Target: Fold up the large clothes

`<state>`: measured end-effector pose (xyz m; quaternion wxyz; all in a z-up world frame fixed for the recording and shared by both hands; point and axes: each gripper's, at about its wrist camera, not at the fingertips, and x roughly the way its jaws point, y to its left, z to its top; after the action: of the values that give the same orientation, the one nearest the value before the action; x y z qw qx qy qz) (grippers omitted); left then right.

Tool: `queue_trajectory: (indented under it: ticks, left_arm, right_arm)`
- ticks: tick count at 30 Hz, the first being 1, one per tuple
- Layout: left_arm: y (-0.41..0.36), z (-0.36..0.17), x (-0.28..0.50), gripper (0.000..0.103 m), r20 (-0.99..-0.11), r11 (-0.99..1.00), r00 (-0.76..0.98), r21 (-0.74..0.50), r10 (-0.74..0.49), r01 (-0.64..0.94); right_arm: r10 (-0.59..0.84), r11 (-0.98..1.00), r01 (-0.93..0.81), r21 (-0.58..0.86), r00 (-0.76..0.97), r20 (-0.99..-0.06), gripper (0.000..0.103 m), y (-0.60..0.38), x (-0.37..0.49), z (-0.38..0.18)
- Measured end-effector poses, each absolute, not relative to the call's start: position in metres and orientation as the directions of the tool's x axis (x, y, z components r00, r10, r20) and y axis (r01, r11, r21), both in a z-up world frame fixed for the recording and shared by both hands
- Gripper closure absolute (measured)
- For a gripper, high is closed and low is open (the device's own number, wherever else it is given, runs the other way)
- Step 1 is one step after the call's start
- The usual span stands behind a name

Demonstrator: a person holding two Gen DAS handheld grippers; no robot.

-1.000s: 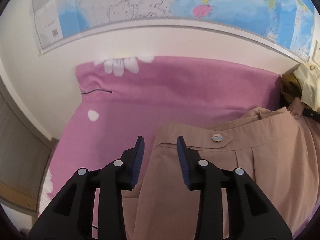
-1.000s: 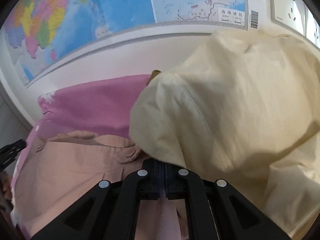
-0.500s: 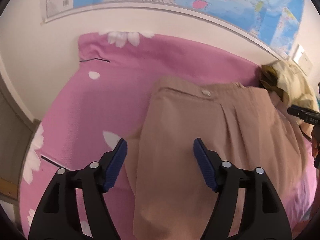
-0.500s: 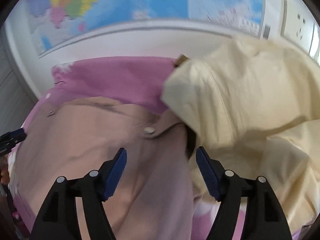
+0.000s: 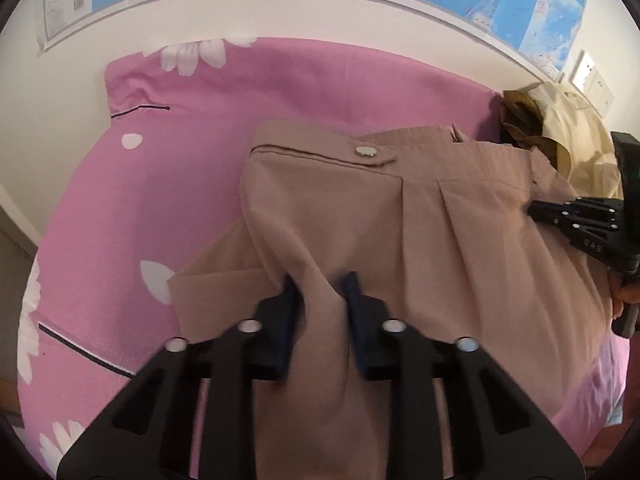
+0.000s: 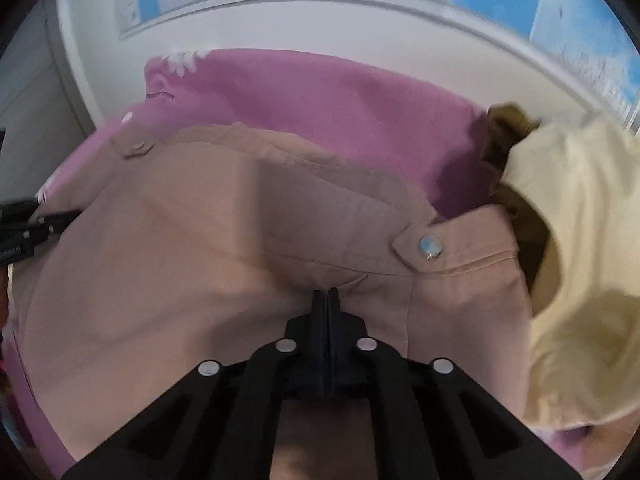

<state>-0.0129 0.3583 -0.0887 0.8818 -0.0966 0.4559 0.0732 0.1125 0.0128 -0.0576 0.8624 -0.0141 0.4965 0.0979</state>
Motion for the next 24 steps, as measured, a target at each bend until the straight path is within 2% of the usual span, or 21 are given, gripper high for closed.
queue_trajectory:
  ticks: [1, 4, 13, 16, 19, 21, 22, 24]
  left_arm:
    - [0.358, -0.087, -0.012, 0.091, -0.817, 0.969, 0.575, -0.103, 0.045, -0.222]
    - [0.36, -0.081, -0.002, 0.096, -0.804, 0.966, 0.592, -0.107, 0.057, -0.237]
    - [0.368, -0.077, 0.031, 0.097, -0.783, 0.951, 0.614, -0.104, 0.102, -0.29]
    - [0.372, -0.076, 0.028, 0.089, -0.78, 0.94, 0.616, -0.124, 0.106, -0.318]
    - [0.369, -0.065, 0.004, 0.071, -0.741, 0.934, 0.656, -0.118, 0.143, -0.336]
    - [0.369, -0.058, -0.016, 0.066, -0.715, 0.936, 0.685, -0.13, 0.141, -0.328]
    - [0.367, -0.054, -0.032, 0.061, -0.704, 0.934, 0.697, -0.14, 0.138, -0.327]
    - [0.364, -0.051, -0.053, 0.058, -0.693, 0.936, 0.709, -0.149, 0.132, -0.32]
  right_arm:
    - [0.163, 0.981, -0.173, 0.087, 0.493, -0.855, 0.102, 0.01, 0.112, -0.057]
    - [0.153, 0.986, -0.135, 0.094, 0.541, -0.827, 0.102, -0.003, 0.112, -0.045]
    - [0.121, 0.992, -0.051, 0.111, 0.537, -0.835, 0.102, -0.015, 0.155, -0.056]
    - [0.147, 0.988, -0.038, 0.147, 0.488, -0.861, 0.103, -0.02, 0.163, -0.068]
    - [0.151, 0.988, -0.034, 0.154, 0.485, -0.862, 0.103, -0.023, 0.16, -0.069]
    - [0.151, 0.987, -0.033, 0.155, 0.481, -0.864, 0.103, -0.024, 0.156, -0.068]
    - [0.154, 0.987, -0.034, 0.156, 0.479, -0.864, 0.102, -0.024, 0.154, -0.067]
    - [0.155, 0.987, -0.034, 0.159, 0.487, -0.86, 0.095, -0.025, 0.149, -0.06]
